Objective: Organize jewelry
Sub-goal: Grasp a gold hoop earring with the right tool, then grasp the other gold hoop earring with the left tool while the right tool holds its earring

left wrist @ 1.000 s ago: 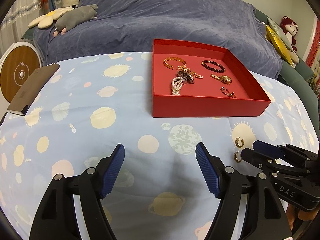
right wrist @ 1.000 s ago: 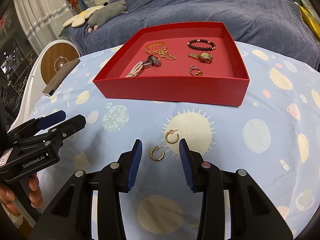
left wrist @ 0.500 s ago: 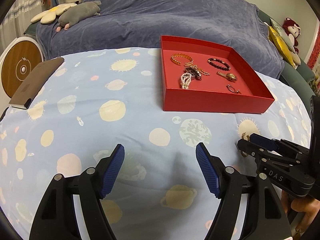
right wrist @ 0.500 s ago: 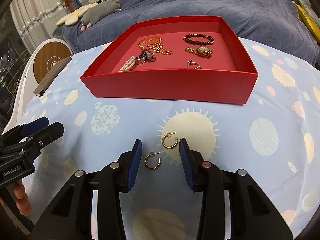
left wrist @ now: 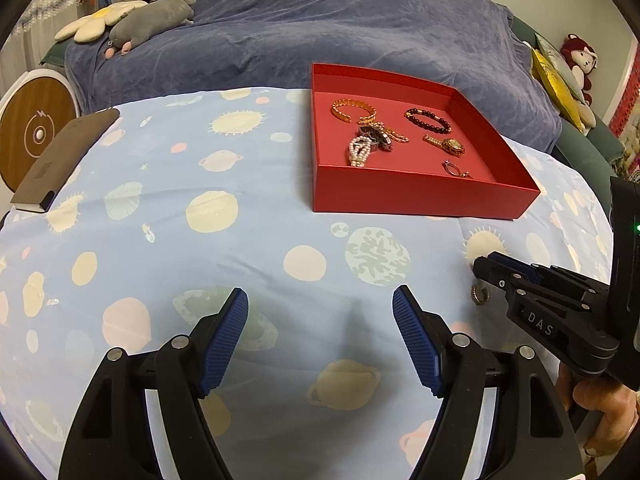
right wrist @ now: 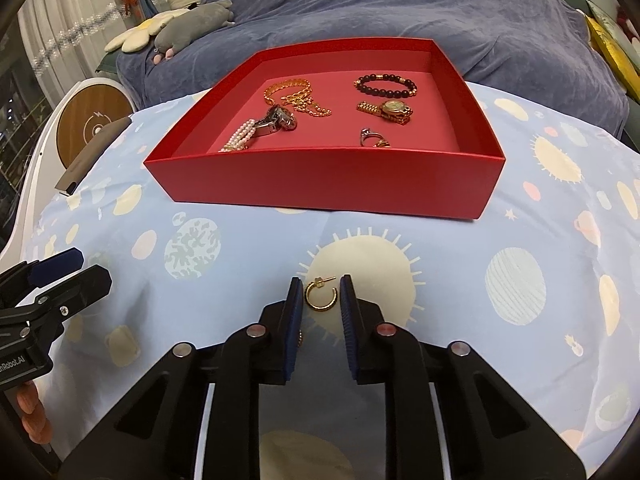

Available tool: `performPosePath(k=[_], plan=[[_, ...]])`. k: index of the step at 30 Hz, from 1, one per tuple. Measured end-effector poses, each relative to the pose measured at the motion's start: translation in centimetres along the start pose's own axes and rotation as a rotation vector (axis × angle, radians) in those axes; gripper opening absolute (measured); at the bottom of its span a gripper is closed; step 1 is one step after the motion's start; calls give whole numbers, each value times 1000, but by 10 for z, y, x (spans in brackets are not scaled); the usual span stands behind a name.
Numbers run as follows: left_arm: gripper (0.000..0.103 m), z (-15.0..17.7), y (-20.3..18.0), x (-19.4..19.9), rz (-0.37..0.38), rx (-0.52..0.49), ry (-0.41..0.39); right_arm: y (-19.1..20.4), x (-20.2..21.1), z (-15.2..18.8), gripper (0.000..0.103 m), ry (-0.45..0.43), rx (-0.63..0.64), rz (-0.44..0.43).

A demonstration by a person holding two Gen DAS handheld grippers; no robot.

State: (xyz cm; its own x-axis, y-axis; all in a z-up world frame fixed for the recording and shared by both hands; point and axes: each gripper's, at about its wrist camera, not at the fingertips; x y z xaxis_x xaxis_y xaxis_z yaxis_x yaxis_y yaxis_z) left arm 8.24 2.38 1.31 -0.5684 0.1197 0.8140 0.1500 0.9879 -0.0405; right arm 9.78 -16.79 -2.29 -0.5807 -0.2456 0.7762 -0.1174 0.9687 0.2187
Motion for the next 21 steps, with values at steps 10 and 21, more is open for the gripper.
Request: performPosePath(k=[10, 21], plan=[[72, 3, -52, -9, 66, -100, 11, -24, 24, 9, 16, -10, -35, 2], [68, 11, -114, -26, 96, -242, -15, -59, 44, 23, 16, -3, -84, 7]])
Point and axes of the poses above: each gripper's, at about its wrist camera, not at the fingertips, and x roughly against the way its jaws point, y to its left, z to its underside, and after that the axes turned 5 degrees about -z, right-handed
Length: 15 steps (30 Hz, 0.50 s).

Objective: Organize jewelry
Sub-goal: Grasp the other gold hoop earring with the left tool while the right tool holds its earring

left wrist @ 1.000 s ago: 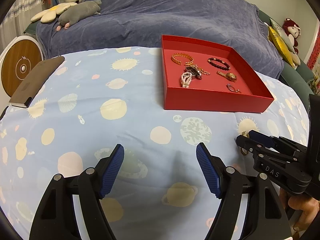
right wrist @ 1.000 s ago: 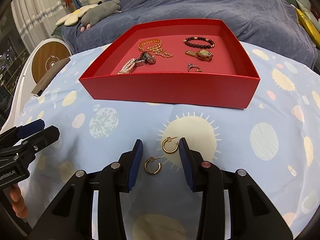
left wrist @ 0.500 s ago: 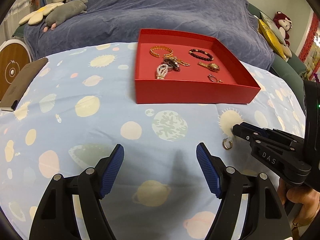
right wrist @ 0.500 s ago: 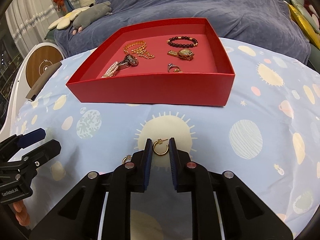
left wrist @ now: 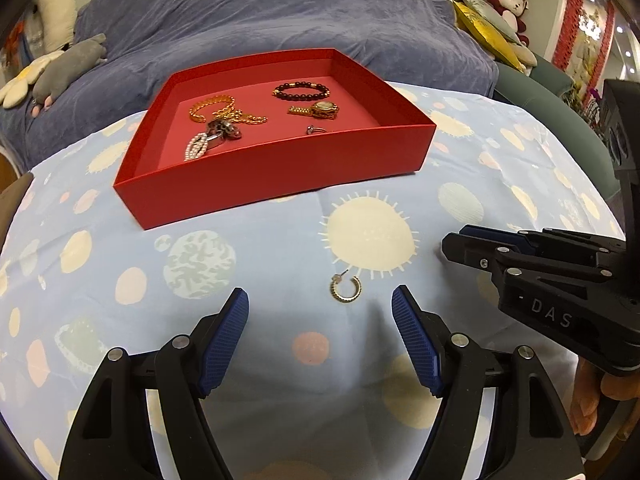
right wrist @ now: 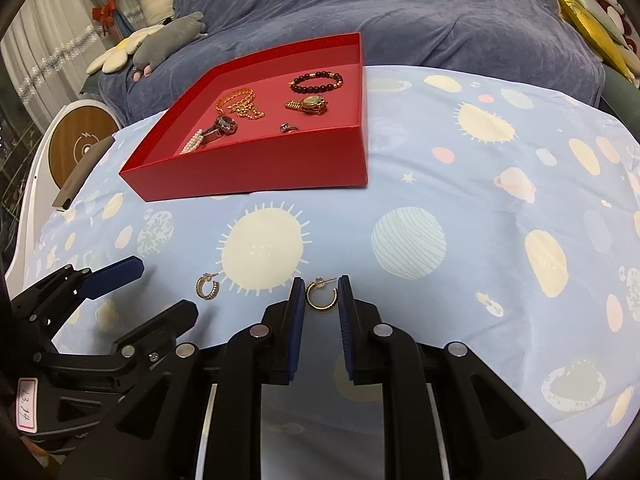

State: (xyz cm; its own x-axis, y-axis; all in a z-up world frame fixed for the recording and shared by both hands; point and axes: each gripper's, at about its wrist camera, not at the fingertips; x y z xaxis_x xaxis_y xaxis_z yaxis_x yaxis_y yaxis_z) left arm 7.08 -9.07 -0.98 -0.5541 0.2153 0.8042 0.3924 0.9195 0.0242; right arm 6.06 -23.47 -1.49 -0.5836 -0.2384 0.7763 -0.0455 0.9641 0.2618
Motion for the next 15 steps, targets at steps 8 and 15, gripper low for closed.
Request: performPosePath(k=[8, 15], plan=[[53, 4, -15, -15, -50, -49, -15, -11, 7, 6, 16, 5, -10, -3], [48, 3, -17, -17, -55, -51, -27, -12, 5, 10, 16, 17, -9, -1]])
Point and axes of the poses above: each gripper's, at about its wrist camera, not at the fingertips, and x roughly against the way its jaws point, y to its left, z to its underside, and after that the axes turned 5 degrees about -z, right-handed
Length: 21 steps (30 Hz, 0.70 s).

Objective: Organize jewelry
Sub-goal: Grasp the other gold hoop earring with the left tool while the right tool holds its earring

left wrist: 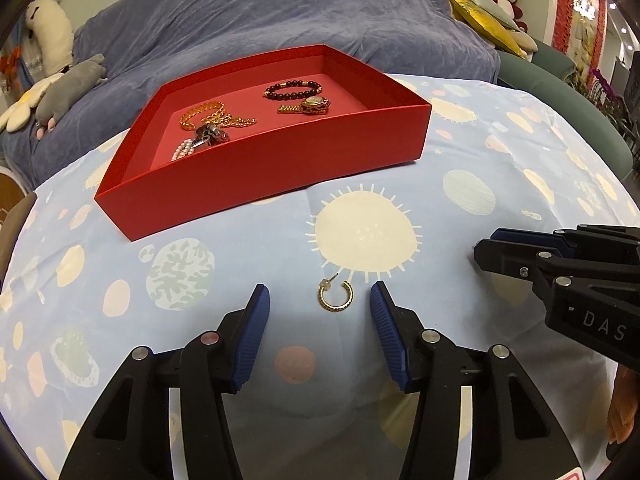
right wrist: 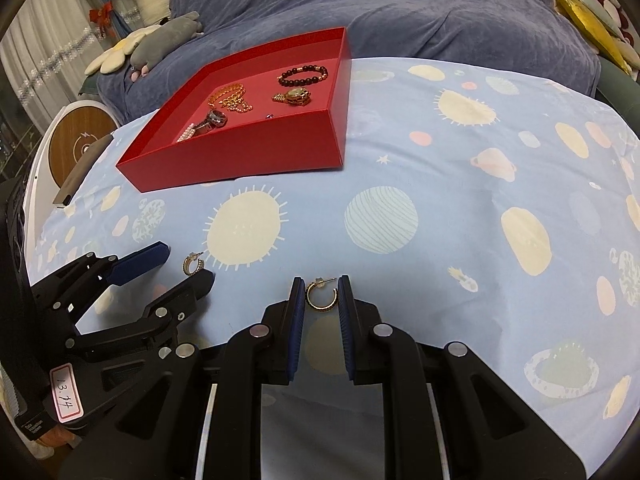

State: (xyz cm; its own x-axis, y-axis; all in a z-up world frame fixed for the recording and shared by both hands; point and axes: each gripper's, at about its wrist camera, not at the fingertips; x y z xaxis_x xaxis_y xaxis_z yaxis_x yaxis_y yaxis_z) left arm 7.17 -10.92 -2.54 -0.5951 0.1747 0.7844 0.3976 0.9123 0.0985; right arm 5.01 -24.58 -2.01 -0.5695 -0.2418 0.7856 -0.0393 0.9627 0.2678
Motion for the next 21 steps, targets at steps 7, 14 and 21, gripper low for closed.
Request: performPosePath(k=[7, 14, 21], plan=[[26, -2, 2, -1, 8, 6, -9, 3, -1, 0, 16, 3, 6, -5], [14, -3, 8, 0, 25, 19, -4, 8, -1, -3, 16, 0, 7, -13], [14, -3, 20, 3, 76, 67, 28, 19, -1, -6, 16, -2, 26, -31]])
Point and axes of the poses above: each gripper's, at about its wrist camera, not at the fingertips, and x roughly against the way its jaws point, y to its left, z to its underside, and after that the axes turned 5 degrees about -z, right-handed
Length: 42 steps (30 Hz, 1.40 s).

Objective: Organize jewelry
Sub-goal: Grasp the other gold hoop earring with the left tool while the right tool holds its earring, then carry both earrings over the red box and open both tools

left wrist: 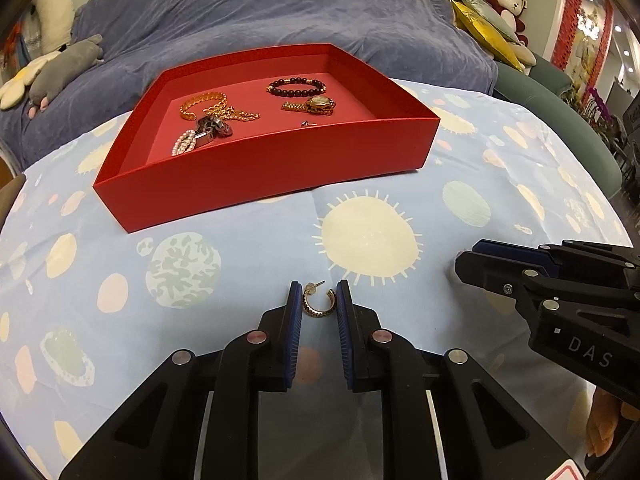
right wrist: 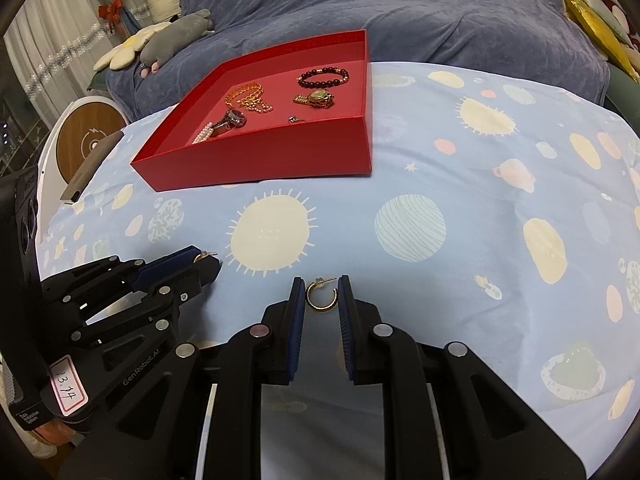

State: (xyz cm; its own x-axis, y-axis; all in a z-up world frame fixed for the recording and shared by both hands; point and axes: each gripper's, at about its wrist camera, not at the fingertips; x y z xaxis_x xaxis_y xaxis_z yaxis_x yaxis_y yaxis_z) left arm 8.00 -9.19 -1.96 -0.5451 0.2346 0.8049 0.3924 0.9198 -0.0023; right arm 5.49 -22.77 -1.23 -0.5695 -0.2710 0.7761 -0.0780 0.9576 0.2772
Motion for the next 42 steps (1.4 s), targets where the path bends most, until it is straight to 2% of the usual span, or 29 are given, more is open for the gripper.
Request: performPosePath(k=[15, 26, 33, 42], plan=[[14, 6, 32, 12, -16, 59, 10, 33, -21, 5, 16, 43, 63, -24], [14, 4, 48, 18, -38, 87, -1, 48, -18, -8, 16, 13, 68, -47], [14, -21, 60, 29, -44, 125, -48, 53, -5, -36, 16, -55, 54, -57], [15, -70, 72, 31, -88, 128, -126, 43, 9, -81, 16, -152, 60, -21]])
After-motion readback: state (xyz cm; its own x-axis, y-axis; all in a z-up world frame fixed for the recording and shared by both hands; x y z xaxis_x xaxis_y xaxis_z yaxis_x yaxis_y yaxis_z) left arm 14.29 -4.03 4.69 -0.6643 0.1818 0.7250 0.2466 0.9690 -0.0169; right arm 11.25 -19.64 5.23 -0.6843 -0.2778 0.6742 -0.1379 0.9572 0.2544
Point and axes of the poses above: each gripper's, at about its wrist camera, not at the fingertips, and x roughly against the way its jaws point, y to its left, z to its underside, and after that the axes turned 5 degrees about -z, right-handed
